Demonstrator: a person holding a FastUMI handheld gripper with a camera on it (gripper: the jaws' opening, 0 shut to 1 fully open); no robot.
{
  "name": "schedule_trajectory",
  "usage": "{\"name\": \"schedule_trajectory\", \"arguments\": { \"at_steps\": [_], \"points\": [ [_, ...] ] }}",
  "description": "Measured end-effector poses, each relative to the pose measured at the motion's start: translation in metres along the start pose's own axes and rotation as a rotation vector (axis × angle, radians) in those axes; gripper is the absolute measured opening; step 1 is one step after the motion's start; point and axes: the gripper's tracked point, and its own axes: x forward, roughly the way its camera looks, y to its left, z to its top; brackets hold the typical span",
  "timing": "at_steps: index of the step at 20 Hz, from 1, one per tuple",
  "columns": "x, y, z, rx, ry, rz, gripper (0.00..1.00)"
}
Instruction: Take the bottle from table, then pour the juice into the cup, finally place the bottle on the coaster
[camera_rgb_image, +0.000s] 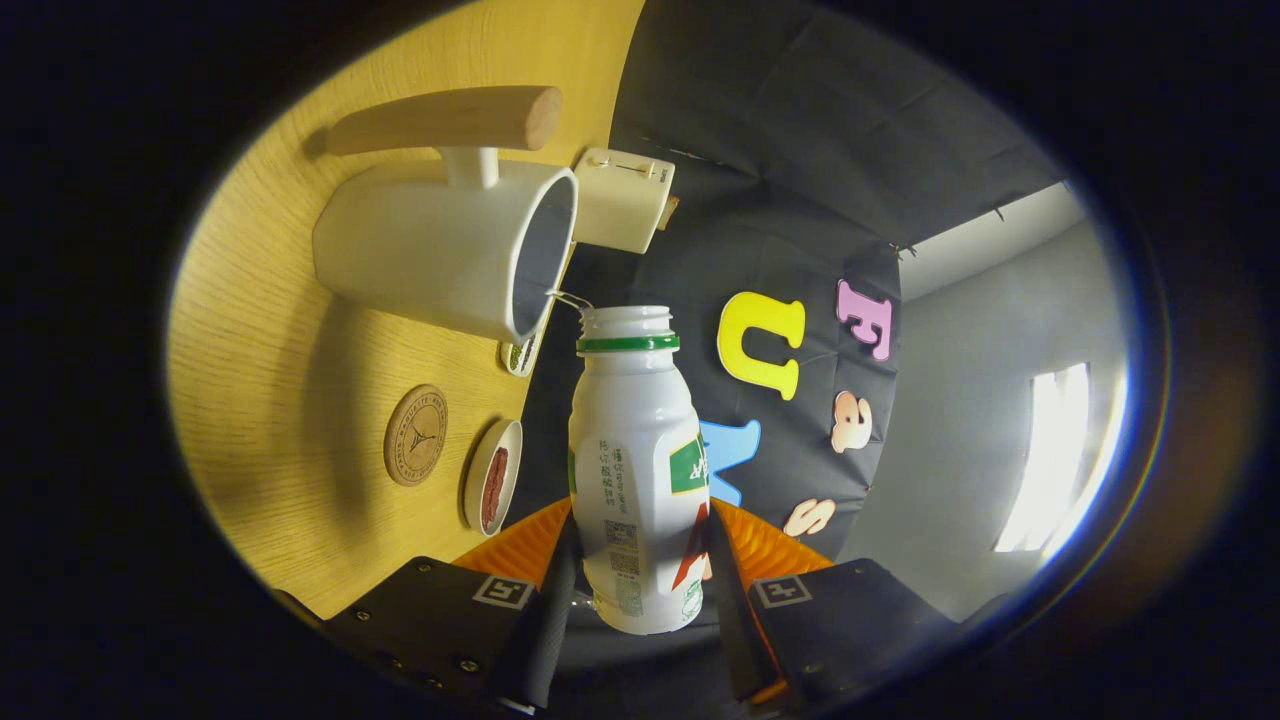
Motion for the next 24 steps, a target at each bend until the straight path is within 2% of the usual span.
{"name": "schedule_trajectory", "arguments": {
  "at_steps": [24],
  "points": [
    [-0.0047, 0.0001, 0.007, -0.118, -0.058, -0.041, 0.65]
  ]
}}
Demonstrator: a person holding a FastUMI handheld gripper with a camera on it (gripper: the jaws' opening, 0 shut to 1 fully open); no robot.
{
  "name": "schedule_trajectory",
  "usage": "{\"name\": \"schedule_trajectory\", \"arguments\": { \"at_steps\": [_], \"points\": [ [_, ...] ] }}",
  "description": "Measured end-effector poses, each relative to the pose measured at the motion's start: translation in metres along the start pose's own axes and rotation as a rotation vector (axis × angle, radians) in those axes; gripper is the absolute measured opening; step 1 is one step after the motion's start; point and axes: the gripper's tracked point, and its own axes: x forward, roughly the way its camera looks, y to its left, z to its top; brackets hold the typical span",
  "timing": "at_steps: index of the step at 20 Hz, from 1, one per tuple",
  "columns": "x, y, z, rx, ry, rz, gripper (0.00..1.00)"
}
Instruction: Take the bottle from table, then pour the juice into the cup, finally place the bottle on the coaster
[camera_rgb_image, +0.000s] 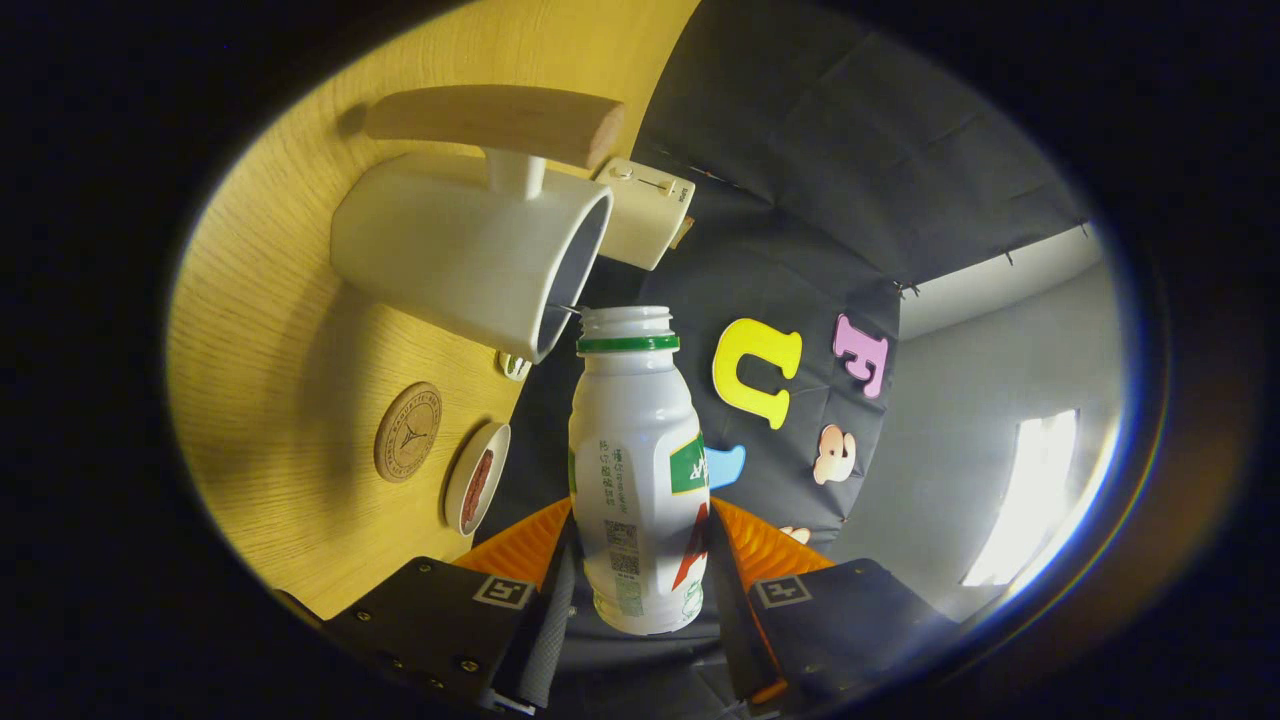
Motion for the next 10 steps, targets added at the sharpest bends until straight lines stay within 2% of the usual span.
{"name": "schedule_trajectory", "arguments": {
  "at_steps": [10],
  "points": [
    [0.0067, -0.0078, 0.0067, -0.039, -0.02, -0.019, 0.65]
  ]
}}
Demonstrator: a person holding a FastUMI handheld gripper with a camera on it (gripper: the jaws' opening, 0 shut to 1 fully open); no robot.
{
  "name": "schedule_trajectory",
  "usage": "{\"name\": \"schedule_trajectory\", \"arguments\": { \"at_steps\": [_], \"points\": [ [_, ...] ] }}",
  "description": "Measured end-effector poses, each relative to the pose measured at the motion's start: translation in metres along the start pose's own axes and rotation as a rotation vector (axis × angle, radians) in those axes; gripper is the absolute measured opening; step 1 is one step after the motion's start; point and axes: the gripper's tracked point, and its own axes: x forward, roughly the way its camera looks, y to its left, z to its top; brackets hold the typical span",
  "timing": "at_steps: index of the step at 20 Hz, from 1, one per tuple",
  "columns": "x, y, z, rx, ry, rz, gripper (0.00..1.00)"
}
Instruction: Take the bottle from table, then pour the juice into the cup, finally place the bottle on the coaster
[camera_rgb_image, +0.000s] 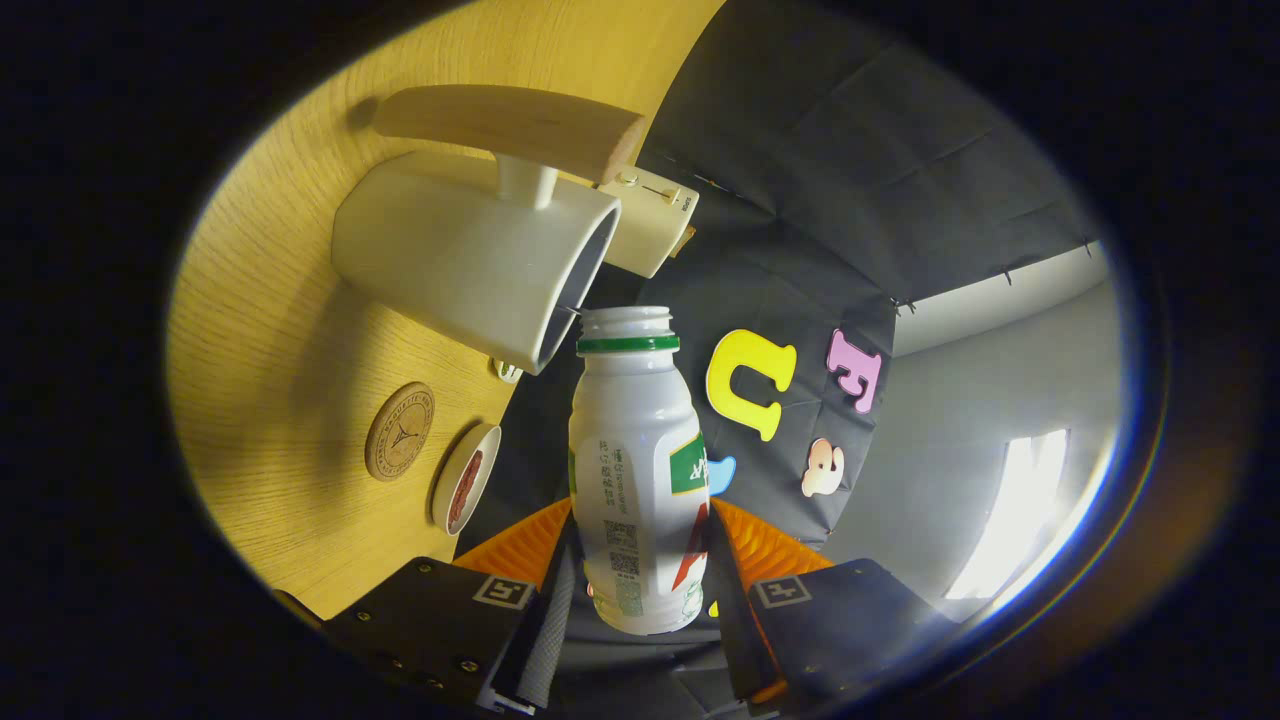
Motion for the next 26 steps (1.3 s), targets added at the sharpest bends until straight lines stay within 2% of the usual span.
{"name": "schedule_trajectory", "arguments": {
  "at_steps": [14, 26],
  "points": [
    [0.001, -0.02, 0.0, -0.109, -0.052, -0.064, 0.65],
    [0.004, -0.042, 0.011, -0.256, -0.112, -0.164, 0.65]
  ]
}}
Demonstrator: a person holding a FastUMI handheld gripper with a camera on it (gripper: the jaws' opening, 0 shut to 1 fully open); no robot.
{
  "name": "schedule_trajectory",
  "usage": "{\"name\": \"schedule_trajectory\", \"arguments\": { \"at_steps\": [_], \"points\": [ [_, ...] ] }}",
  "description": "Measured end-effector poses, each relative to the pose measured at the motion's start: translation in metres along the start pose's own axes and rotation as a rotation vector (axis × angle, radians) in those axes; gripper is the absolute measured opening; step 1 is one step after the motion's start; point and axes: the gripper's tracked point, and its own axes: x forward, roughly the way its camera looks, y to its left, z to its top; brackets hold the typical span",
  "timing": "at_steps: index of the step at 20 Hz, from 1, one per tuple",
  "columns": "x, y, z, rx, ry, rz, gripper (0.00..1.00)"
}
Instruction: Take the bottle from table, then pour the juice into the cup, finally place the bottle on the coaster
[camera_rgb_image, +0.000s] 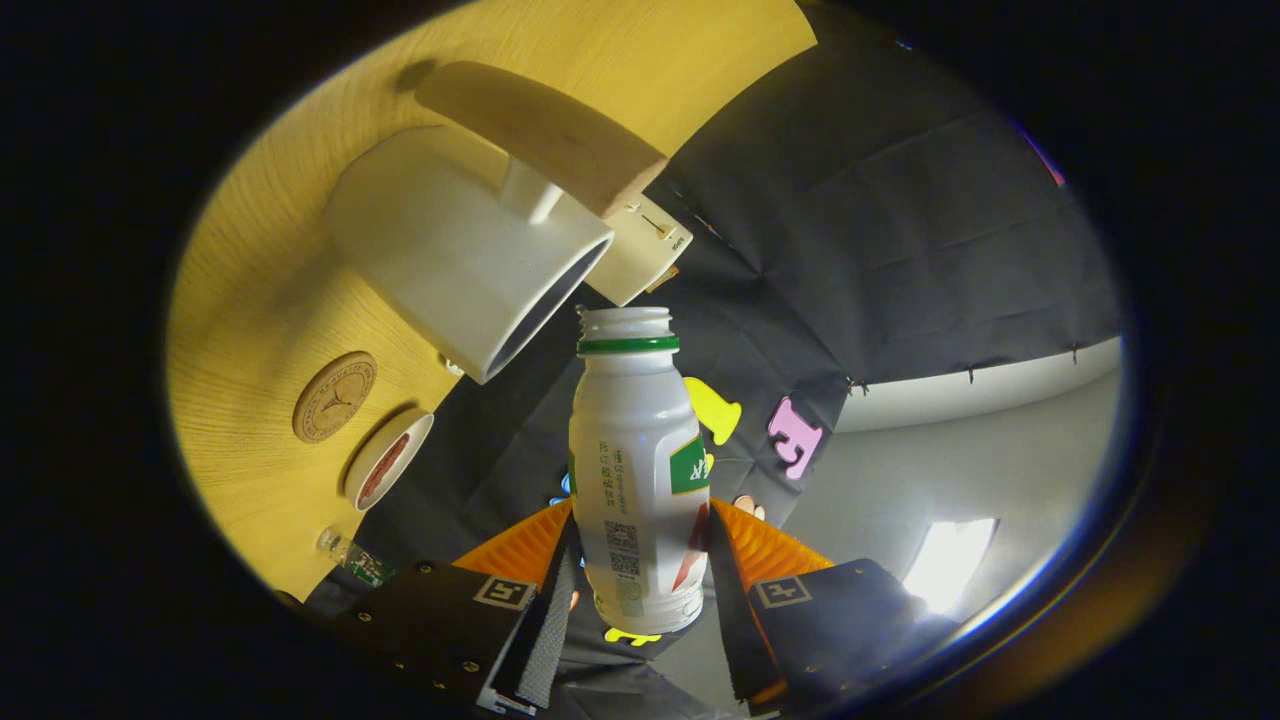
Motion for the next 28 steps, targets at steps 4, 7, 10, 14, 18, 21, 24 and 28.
{"name": "schedule_trajectory", "arguments": {
  "at_steps": [4, 7, 10, 14, 18, 21, 24, 28],
  "points": [
    [0.0, -0.001, 0.001, -0.005, -0.01, -0.005, 0.65],
    [0.001, -0.002, 0.001, -0.006, -0.01, -0.008, 0.65],
    [0.001, -0.001, 0.0, -0.006, -0.007, -0.006, 0.65],
    [0.003, 0.01, -0.01, 0.069, 0.031, 0.031, 0.65],
    [-0.002, 0.008, -0.022, 0.144, 0.073, 0.019, 0.65],
    [-0.004, 0.022, -0.034, 0.294, 0.129, 0.079, 0.65],
    [-0.006, 0.033, -0.04, 0.427, 0.175, 0.113, 0.65],
    [-0.012, 0.052, -0.039, 0.614, 0.222, 0.183, 0.65]
  ]
}}
